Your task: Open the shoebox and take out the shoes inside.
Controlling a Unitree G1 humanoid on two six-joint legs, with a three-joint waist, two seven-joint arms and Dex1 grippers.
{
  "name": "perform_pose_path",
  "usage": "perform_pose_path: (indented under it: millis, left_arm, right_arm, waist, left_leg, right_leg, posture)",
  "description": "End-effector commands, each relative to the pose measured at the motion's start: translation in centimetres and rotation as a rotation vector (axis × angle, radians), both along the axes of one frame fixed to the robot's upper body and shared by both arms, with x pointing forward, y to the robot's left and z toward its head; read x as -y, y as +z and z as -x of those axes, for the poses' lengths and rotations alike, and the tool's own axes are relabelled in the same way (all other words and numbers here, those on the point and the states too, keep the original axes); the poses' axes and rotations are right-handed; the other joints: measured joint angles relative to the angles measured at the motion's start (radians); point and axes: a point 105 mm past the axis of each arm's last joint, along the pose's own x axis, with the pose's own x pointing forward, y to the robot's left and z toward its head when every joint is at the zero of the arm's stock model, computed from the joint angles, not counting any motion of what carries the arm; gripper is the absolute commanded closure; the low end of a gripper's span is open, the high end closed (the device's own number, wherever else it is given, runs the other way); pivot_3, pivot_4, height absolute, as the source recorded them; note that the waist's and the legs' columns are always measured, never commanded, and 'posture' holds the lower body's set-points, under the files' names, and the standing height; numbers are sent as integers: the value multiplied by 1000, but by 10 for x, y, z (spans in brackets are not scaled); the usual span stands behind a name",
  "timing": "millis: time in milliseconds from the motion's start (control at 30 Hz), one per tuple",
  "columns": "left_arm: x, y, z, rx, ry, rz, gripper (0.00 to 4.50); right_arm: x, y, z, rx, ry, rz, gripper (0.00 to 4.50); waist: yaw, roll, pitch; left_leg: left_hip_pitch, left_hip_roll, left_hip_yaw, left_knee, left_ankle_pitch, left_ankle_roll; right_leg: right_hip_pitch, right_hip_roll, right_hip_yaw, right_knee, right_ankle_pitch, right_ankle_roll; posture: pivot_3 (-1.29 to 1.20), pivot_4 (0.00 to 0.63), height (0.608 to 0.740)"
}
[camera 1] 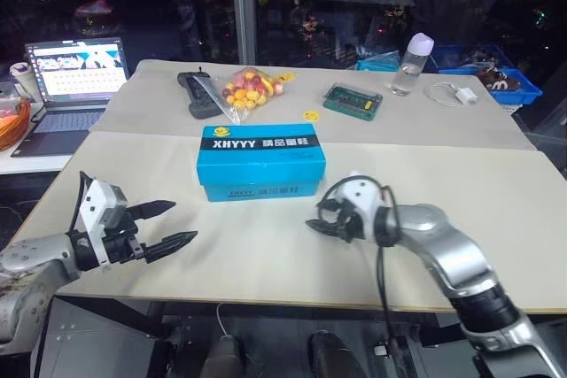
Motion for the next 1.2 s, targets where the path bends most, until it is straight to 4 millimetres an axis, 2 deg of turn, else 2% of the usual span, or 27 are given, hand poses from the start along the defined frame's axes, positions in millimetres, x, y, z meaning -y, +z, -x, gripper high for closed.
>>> perform_pose_path:
  millis: [33,67,167,267,400,500,633,767,1000,1200]
  left_arm:
    - [3,7,-1,52,-7,-16,0]
    - [3,8,-2,54,-3,-14,0]
    - [3,7,-2,56,7,-13,0]
    - [4,6,-2,53,11,-11,0]
    - [4,5,-3,52,9,-17,0]
    - [5,6,-6,52,-2,-21,0]
    - [7,7,-8,56,-11,-24,0]
    - [8,10,-10,62,-18,-25,0]
    - [8,11,-12,70,-20,-30,0]
    - [8,12,-12,74,-16,-33,0]
  right_arm:
    - [-11,16,-11,93,-6,-12,3477]
    - [-12,15,-18,126,-38,4,3843]
    - [-10,16,-39,184,-189,-4,3843]
    - [-12,18,-40,205,-248,-57,3843]
    - [-21,17,-30,206,-262,-121,3843]
    - [-25,29,-32,246,-282,-176,3843]
    - [-19,47,-42,322,-352,-224,3843]
    - [-16,54,-50,372,-387,-223,3843]
    - [-27,49,-48,384,-339,-203,3843]
    - [-31,63,-50,428,-349,-240,3843]
  waist:
    - [1,0,0]
    - [2,0,0]
    - [2,0,0]
    - [3,0,0]
    - [3,0,0]
    - [1,0,0]
    - [0,0,0]
    - [0,0,0]
    - [-2,0,0]
    - [-1,0,0]
  left_leg:
    - [-1,0,0,0,1,1]
    - [-2,0,0,0,2,4]
    - [-4,0,0,1,2,4]
    - [-6,1,0,1,3,4]
    - [-7,1,0,1,3,5]
    - [-8,1,0,1,3,5]
    - [-7,1,-1,1,3,5]
    - [-7,2,-1,1,3,5]
    - [-8,2,-1,1,4,5]
    - [-8,2,-1,1,3,5]
  right_leg:
    - [-1,0,0,0,0,0]
    - [-1,0,-1,0,0,0]
    - [-3,0,-1,0,1,0]
    - [-4,0,-3,0,2,0]
    - [-5,0,-4,1,2,0]
    - [-5,0,-4,1,2,0]
    - [-5,0,-5,1,4,-1]
    - [-5,0,-5,1,4,-1]
    - [-6,0,-5,1,4,-1]
    - [-6,0,-6,1,5,-1]
  posture:
    - [0,150,676]
    - [0,150,676]
    - [0,150,676]
    - [0,150,676]
    - [0,150,676]
    - [0,150,676]
    - [0,150,676]
    - [0,150,676]
    - [0,150,676]
    - [0,150,676]
